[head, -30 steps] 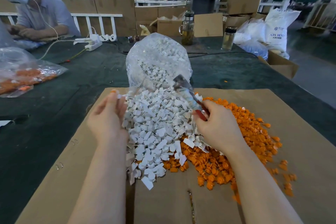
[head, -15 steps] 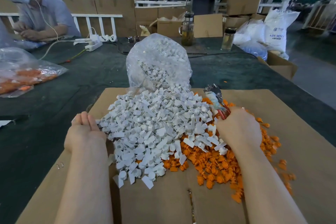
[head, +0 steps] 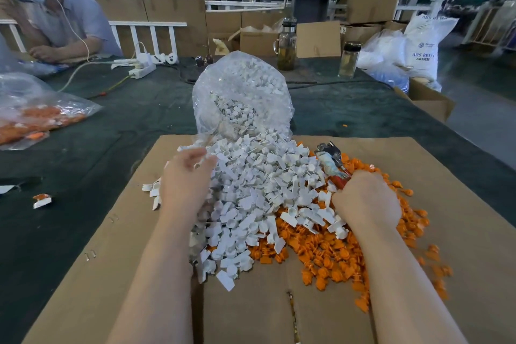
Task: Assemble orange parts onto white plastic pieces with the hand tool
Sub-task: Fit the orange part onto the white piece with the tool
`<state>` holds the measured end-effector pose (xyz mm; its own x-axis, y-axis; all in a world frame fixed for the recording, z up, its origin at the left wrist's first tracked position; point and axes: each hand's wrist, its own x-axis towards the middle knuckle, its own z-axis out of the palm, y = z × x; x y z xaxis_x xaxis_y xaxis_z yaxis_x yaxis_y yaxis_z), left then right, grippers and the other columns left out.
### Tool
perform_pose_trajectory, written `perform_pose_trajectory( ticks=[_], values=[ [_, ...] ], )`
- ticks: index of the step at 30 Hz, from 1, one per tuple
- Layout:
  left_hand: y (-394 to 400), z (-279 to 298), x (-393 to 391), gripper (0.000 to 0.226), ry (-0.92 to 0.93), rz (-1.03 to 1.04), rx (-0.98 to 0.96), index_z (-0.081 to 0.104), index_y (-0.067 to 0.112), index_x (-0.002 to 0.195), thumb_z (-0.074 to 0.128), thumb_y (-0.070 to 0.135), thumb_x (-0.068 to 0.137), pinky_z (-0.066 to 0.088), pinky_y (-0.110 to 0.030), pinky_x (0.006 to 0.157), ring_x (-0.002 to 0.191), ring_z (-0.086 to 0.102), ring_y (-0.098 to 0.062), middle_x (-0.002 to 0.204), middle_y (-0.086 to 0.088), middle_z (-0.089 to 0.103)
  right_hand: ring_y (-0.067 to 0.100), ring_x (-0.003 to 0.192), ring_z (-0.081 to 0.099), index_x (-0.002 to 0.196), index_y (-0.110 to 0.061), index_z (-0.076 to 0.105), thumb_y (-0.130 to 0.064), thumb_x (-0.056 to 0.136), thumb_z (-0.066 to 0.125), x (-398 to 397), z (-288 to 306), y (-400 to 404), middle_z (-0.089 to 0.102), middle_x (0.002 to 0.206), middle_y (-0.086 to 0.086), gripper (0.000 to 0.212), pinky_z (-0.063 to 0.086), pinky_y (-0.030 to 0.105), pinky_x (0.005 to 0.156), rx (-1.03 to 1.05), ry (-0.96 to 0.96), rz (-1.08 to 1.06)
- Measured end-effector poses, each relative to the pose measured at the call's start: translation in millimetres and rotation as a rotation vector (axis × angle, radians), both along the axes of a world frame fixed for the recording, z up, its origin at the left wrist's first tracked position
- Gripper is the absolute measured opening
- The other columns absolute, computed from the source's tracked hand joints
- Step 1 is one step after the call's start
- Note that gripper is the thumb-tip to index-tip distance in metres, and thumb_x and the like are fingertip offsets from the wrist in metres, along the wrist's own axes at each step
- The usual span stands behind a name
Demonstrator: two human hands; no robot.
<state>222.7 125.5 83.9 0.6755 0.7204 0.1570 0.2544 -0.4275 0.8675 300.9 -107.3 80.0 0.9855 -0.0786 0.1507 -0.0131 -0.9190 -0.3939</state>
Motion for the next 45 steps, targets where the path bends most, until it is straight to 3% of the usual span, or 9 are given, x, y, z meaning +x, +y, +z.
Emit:
perform_pose_trajectory(
  ticks=[4,10,16,19,21,24,29,39,45],
  values=[
    [-14.8,-5.4,8.4,0.032,0.302,-0.083,0.327,0.065,0.034,0.122,0.062,0.042,0.090,0.029,-0.048,0.110,0.128,0.041,-0.029,0.135,0.000,0.050,0.023,0.068,0.046,0.087,-0.011,0.050,-0.020,0.086,0.062,1.6,-1.9,0.4,0.060,0.100,0.014,0.014,0.035,0.032,0.057,-0.029,0.007,-0.023],
    [-15.0,-6.4,8.8,0.009,0.158,-0.102,0.207,0.064,0.031,0.092,0.069,0.024,0.089,0.047,-0.051,0.096,0.092,0.064,-0.030,0.101,0.007,0.046,0.020,0.061,0.048,0.090,-0.015,0.050,-0.028,0.089,0.061,6.7,-6.5,0.4,0.055,0.100,0.007,0.017,0.034,0.027,0.046,-0.138,0.050,-0.072],
    [-20.3,-5.6,9.1,0.004,0.118,-0.038,0.328,0.068,0.031,0.085,0.070,0.034,0.089,0.014,-0.033,0.094,0.108,0.055,-0.021,0.107,0.010,0.056,0.021,0.063,0.054,0.090,-0.015,0.056,-0.023,0.086,0.060,10.4,-9.3,-0.4,0.057,0.088,0.004,0.009,0.036,0.025,0.045,-0.131,0.051,-0.077],
    [-25.8,-4.1,10.5,0.007,0.015,-0.047,0.291,0.066,0.031,0.084,0.069,0.033,0.090,0.026,-0.034,0.097,0.093,0.059,-0.014,0.091,0.013,0.061,0.018,0.059,0.053,0.080,-0.018,0.053,-0.021,0.087,0.060,10.1,-9.3,-0.5,0.057,0.078,0.002,0.011,0.033,0.023,0.044,-0.131,0.039,-0.083],
    [-31.2,-2.8,9.9,0.009,-0.070,-0.074,0.222,0.064,0.029,0.082,0.068,0.031,0.090,0.045,-0.029,0.079,0.081,0.060,-0.008,0.079,0.016,0.062,0.017,0.056,0.051,0.076,-0.018,0.049,-0.020,0.087,0.059,9.6,-9.3,-0.7,0.056,0.072,0.001,0.015,0.031,0.022,0.043,-0.127,0.034,-0.093],
    [-38.8,0.1,9.8,0.010,-0.160,-0.088,0.129,0.063,0.029,0.082,0.068,0.029,0.090,0.041,-0.017,0.059,0.070,0.060,0.001,0.072,0.016,0.064,0.017,0.054,0.047,0.085,-0.015,0.048,-0.020,0.088,0.058,10.0,-7.8,-0.7,0.052,0.070,0.001,0.011,0.029,0.023,0.043,-0.080,0.017,-0.093],
    [-48.8,5.2,10.4,0.006,-0.208,-0.181,-0.043,0.067,0.027,0.086,0.071,0.030,0.089,0.049,-0.023,0.063,0.070,0.067,-0.003,0.075,0.009,0.072,0.014,0.057,0.047,0.095,-0.017,0.050,-0.032,0.092,0.057,11.7,-7.2,0.4,0.051,0.071,-0.003,0.016,0.030,0.023,0.044,0.057,-0.043,-0.025],
    [-63.7,8.0,12.0,0.007,-0.303,-0.262,-0.353,0.071,0.017,0.084,0.077,0.014,0.085,0.055,-0.016,0.059,0.064,0.074,-0.010,0.071,0.006,0.073,0.013,0.056,0.052,0.089,-0.030,0.063,-0.012,0.092,0.058,3.0,4.8,15.6,0.059,0.068,-0.004,0.020,0.049,0.033,0.053,0.828,-0.001,0.297],
    [-61.3,4.5,13.3,0.006,-0.271,-0.231,-0.297,0.071,0.021,0.086,0.077,0.019,0.085,0.053,-0.017,0.060,0.065,0.073,-0.007,0.070,0.008,0.074,0.015,0.061,0.057,0.098,-0.019,0.060,-0.025,0.093,0.059,5.5,3.4,11.2,0.062,0.077,0.000,0.008,0.044,0.032,0.052,0.526,-0.123,0.285]
  ],
)
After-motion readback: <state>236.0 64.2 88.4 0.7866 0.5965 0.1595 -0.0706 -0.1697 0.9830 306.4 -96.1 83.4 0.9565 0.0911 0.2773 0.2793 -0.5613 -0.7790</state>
